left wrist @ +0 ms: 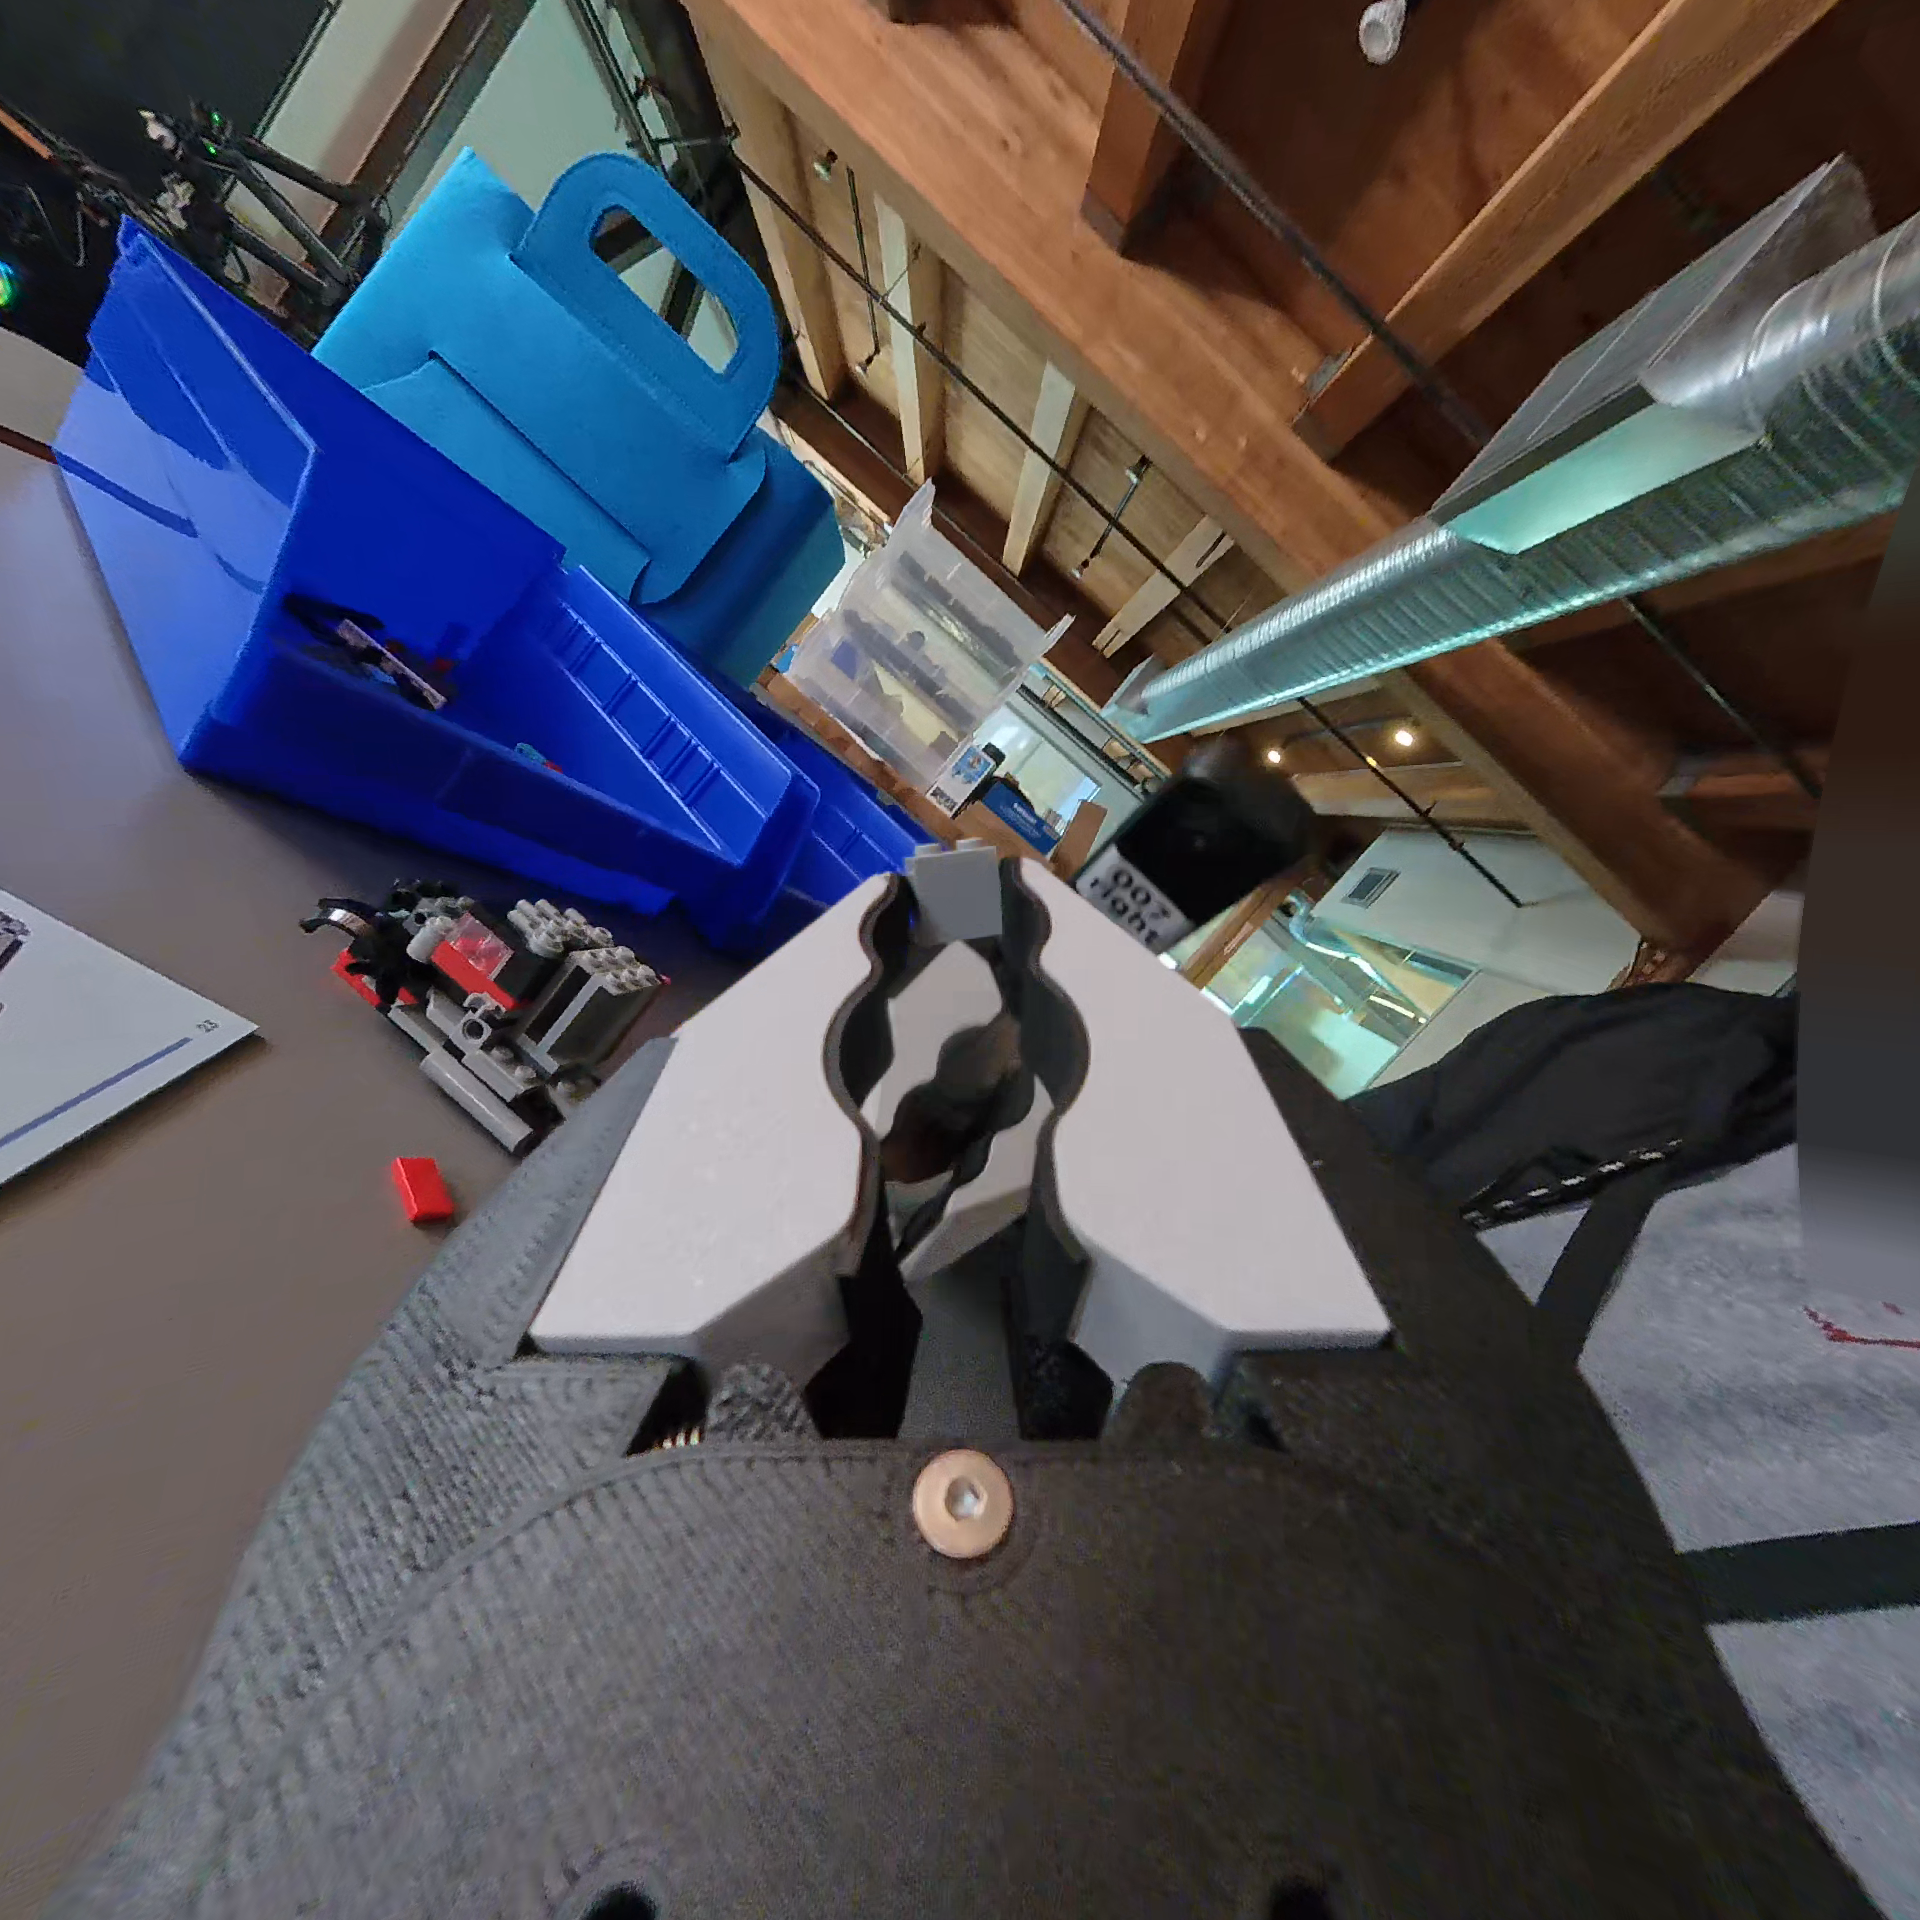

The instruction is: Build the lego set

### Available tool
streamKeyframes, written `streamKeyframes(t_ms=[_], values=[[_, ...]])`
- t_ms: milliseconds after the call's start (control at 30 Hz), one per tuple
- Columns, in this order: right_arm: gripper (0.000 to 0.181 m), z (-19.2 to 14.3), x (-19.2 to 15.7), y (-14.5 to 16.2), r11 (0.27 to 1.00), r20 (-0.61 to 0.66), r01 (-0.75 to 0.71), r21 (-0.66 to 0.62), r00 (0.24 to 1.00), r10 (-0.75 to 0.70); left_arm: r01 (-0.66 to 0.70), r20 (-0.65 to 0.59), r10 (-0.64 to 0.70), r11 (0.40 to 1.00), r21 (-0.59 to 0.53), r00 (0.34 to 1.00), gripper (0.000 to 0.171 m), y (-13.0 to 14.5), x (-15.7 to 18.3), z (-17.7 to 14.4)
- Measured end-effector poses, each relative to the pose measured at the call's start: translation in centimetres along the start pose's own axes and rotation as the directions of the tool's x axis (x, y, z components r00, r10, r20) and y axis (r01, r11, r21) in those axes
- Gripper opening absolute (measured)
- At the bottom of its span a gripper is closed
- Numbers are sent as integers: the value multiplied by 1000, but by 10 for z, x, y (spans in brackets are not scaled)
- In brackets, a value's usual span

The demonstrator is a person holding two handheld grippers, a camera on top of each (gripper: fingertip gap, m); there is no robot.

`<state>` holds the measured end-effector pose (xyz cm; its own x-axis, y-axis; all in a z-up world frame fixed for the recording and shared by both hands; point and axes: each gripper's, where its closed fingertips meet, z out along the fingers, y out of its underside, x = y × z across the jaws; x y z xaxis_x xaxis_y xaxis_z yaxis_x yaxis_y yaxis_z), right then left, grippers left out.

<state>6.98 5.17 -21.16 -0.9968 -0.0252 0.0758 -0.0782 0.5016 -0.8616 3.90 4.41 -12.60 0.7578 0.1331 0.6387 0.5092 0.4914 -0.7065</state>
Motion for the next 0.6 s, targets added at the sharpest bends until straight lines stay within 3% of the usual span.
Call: streamKeyframes(t_ms=[200, 333, 600], values=[[18, -14, 13, -47, 968, 89, -184, 171, 981, 171, -10, -17, 10, 1000, -28, 1000, 17, 4, 3, 1], [18, -16, 19, -53, 967, 78, -176, 182, 983, 164, -20, -13, 19, 999, -39, 1000, 18, 6, 3, 2], [18, 17, 17, -8, 996, -33, 1, -94, 999, -4, -95, 79, 100, 994, -60, 992, 18, 3, -8, -7]])
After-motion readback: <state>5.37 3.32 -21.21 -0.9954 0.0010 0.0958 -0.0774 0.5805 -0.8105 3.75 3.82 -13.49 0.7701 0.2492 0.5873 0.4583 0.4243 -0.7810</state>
